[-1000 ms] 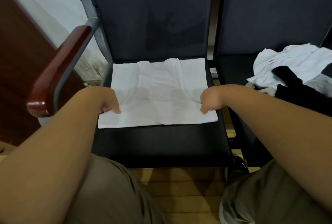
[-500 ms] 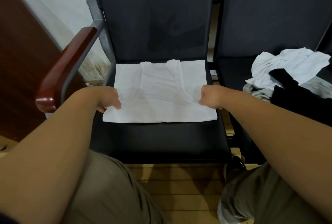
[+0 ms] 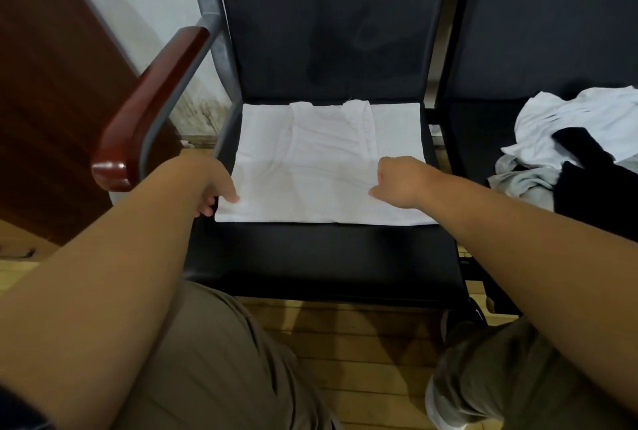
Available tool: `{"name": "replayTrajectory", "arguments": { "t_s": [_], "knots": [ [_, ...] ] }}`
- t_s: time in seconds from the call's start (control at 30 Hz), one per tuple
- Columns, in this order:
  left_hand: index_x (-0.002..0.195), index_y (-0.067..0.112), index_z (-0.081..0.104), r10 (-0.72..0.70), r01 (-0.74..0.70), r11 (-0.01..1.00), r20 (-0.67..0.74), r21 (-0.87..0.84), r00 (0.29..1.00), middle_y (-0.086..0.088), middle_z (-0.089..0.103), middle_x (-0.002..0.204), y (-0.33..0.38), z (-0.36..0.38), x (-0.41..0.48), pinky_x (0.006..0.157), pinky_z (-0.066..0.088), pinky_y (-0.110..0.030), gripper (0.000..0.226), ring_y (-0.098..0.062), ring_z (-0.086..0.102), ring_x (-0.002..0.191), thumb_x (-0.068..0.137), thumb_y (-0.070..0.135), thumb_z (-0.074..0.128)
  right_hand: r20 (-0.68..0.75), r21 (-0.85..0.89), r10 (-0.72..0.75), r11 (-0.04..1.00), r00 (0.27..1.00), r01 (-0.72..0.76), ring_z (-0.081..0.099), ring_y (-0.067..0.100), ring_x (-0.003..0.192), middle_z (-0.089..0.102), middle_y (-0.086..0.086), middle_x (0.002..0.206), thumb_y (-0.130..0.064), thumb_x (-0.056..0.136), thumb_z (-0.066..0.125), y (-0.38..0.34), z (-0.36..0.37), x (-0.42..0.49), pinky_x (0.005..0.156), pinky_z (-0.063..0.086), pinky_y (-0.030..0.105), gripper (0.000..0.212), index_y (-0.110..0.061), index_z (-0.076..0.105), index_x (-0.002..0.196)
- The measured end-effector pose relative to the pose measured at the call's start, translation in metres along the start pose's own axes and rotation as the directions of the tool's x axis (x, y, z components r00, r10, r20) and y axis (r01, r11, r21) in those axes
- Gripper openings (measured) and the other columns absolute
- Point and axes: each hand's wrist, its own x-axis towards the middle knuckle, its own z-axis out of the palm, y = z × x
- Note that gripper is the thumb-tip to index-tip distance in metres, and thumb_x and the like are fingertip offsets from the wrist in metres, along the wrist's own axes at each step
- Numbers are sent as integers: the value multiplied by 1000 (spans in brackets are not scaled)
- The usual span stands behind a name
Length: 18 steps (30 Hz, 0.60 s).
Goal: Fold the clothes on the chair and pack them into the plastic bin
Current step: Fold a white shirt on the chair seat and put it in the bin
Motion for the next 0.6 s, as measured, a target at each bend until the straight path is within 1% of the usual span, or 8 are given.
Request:
{"name": "replayTrajectory", "arguments": {
  "t_s": [0.07,0.1,0.17,0.27,0.33,0.43,0.5,0.6],
  "knots": [
    [152,5,45,-34,34,999,55,8,998,-17,68,118,-4,3,-4,90,56,-49,76,-33,71,101,90,25,85,93,-29,-3,1000,996,6,55,28,105,59,7,123,-53,103,58,-7,8,-1,82,42,36,55,-10,51,137],
    [149,4,48,-27,25,999,63,25,998,-16,69,116,-5,4,-5,91,56,-48,72,-32,71,101,91,26,84,106,-69,0,998,994,7,57,29,109,60,9,127,-56,103,56,-10,11,-1,84,43,36,59,-10,50,139],
    [143,1,53,14,-17,998,49,66,999,-14,70,115,-6,7,-8,92,56,-46,62,-30,71,101,94,25,82,88,-102,-1,995,996,10,58,29,109,60,9,123,-56,104,54,-15,12,-1,83,45,36,55,-11,53,136],
    [138,0,57,72,-75,992,32,102,997,-15,71,123,-6,11,-9,100,55,-45,52,-30,69,110,96,23,78,50,-69,1,998,999,3,59,26,102,60,3,113,-48,106,51,-24,11,2,79,47,36,36,-15,59,118],
    [132,2,59,101,-103,989,18,102,995,-14,71,121,-7,11,-8,102,56,-46,46,-29,69,109,95,20,79,7,-19,6,1000,1000,-6,60,25,98,61,2,108,-42,105,50,-32,13,6,76,48,34,27,-16,59,105],
    [120,5,63,136,-136,990,9,39,991,-13,71,109,-12,4,-2,91,62,-43,34,-28,71,99,93,15,80,-55,67,-5,998,998,9,63,23,85,64,3,90,-33,102,50,-51,12,16,67,48,32,27,-13,60,86],
    [111,5,63,146,-145,989,14,-32,989,-13,73,104,-19,-1,2,83,63,-40,26,-27,73,94,92,12,80,-77,112,-14,993,997,23,64,24,79,66,3,84,-30,100,50,-69,7,23,65,50,32,29,-10,64,84],
    [105,7,63,156,-145,977,61,-159,986,-15,75,103,-28,-5,9,90,63,-44,22,-28,76,95,91,10,80,-123,168,-35,984,992,55,68,26,82,70,6,90,-30,99,51,-104,0,43,69,54,34,31,-6,69,91]
  ]
}}
